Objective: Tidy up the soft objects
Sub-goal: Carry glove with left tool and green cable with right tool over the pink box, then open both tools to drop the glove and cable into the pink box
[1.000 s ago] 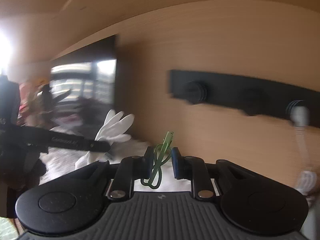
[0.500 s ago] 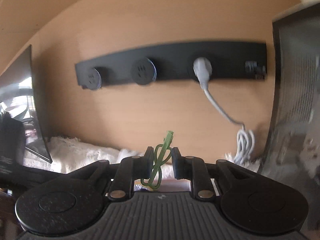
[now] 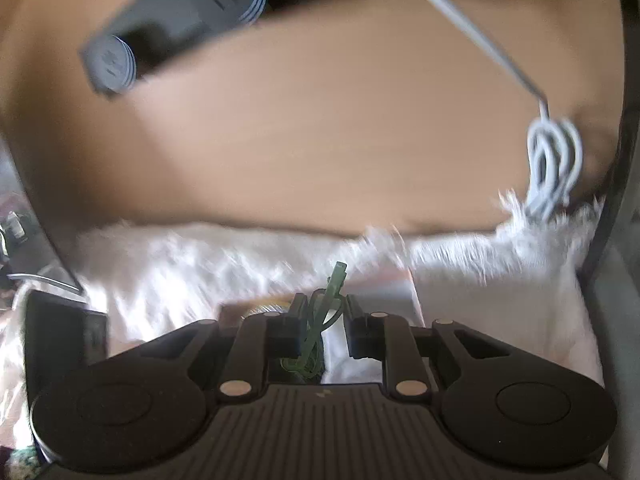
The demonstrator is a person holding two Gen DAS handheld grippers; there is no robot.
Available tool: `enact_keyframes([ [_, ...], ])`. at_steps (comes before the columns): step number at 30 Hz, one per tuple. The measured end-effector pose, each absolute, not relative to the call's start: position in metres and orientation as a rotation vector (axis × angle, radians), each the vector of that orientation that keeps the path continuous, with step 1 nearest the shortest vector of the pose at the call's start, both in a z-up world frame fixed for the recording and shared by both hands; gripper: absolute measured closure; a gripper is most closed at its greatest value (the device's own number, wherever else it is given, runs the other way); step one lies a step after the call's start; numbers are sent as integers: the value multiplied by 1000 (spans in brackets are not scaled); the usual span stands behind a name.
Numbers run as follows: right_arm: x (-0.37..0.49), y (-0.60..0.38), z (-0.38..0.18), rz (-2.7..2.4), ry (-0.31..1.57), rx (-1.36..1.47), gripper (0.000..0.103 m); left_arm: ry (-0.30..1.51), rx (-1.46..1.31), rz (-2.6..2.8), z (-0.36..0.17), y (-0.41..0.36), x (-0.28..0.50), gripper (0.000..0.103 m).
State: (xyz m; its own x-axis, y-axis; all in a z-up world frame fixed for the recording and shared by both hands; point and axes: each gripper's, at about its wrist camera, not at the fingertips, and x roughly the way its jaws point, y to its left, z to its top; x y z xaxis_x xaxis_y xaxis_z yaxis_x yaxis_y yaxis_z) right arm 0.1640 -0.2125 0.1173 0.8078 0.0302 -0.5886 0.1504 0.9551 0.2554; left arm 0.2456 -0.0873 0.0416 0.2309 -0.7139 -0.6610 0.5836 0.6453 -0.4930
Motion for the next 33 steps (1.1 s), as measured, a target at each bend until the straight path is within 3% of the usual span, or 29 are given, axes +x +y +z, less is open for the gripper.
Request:
enact_keyframes([
  [13, 192, -232, 77, -162, 805, 307, 84, 863, 91, -887, 78, -74, 217, 75],
  [18, 198, -234, 70, -150, 850, 355, 62, 834, 73, -859, 84, -62, 217, 75],
  [24, 170, -234, 100, -157, 762, 373, 51, 709, 121, -766, 90, -56, 204, 75],
  [33, 96, -211, 134, -142, 570, 221, 43, 477, 45, -666, 106, -22, 149, 75],
])
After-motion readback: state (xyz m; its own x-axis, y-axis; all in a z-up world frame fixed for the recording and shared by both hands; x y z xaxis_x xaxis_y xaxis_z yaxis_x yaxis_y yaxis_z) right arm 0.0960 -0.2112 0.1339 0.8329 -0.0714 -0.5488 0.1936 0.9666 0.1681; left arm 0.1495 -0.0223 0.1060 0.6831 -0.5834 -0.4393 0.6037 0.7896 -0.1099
